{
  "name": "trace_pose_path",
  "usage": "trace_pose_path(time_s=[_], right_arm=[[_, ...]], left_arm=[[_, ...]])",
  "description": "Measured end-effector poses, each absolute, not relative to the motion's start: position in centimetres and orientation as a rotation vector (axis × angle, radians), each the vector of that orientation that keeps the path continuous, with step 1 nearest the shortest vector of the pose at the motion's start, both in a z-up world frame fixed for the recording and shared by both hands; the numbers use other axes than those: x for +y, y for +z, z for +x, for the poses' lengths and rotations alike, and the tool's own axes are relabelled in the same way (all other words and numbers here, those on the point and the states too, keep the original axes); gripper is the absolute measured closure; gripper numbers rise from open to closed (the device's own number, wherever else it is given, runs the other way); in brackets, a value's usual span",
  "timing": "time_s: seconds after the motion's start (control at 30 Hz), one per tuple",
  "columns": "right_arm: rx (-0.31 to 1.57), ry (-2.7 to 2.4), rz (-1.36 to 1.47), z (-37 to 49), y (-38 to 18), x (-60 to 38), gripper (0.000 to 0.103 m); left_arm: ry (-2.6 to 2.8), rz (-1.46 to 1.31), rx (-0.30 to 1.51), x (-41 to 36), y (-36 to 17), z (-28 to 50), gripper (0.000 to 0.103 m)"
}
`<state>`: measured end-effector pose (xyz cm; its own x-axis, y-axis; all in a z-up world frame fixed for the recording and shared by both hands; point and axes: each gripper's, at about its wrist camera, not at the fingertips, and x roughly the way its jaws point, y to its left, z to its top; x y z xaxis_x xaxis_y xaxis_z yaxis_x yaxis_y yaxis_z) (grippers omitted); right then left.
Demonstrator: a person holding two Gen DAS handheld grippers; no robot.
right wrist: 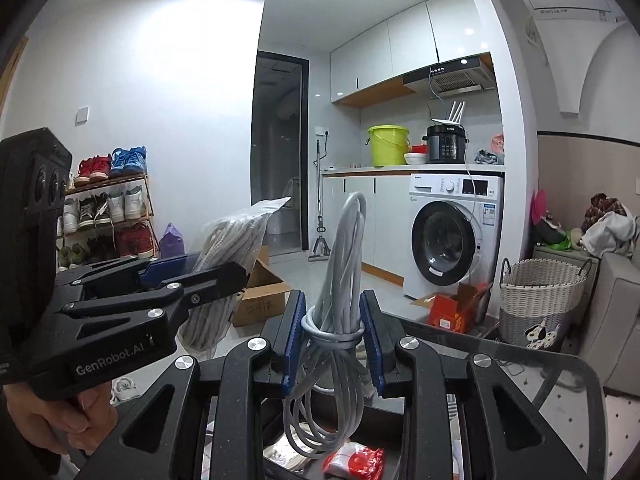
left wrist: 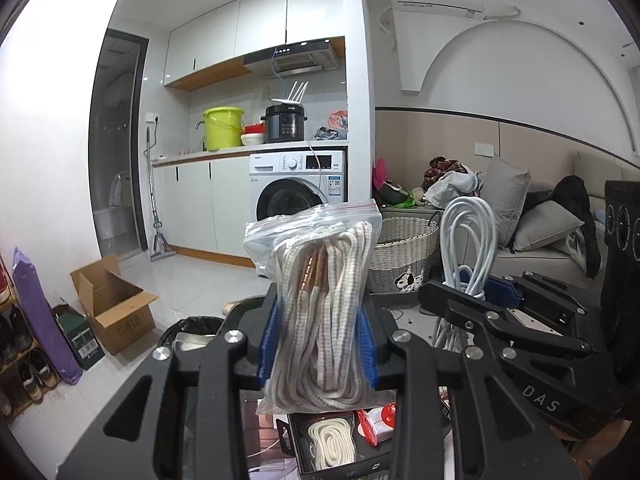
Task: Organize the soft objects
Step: 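Lift the cable bag with the left tool while the right tool lifts the coiled cable, then place the cable bag into the box with left tool while right drops the coil in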
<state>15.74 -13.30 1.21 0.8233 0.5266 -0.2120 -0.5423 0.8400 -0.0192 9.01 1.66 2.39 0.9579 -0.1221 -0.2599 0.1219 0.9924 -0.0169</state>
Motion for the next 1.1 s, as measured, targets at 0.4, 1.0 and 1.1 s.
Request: trace_pose_path(time_s=[0.4, 1.0, 1.1], right_arm=[[0.314, 0.553, -0.091, 18.2, -0.8, -12.8, 0.075], [0.739, 0.499, -0.187, 24.2, -9.8, -12.1, 0.075], [0.772, 0.505, -0.204, 24.3, -10.7, -12.0, 0.075]], left_arm=[[-0.166, -0.024, 0.43, 1.8, -0.3, 13.2, 0.07], [-0.204, 0.038, 0.844, -1.2, -9.0, 17.5, 0.07], [-0.21, 0.033, 0.874, -1.4, -9.3, 17.3, 0.07]])
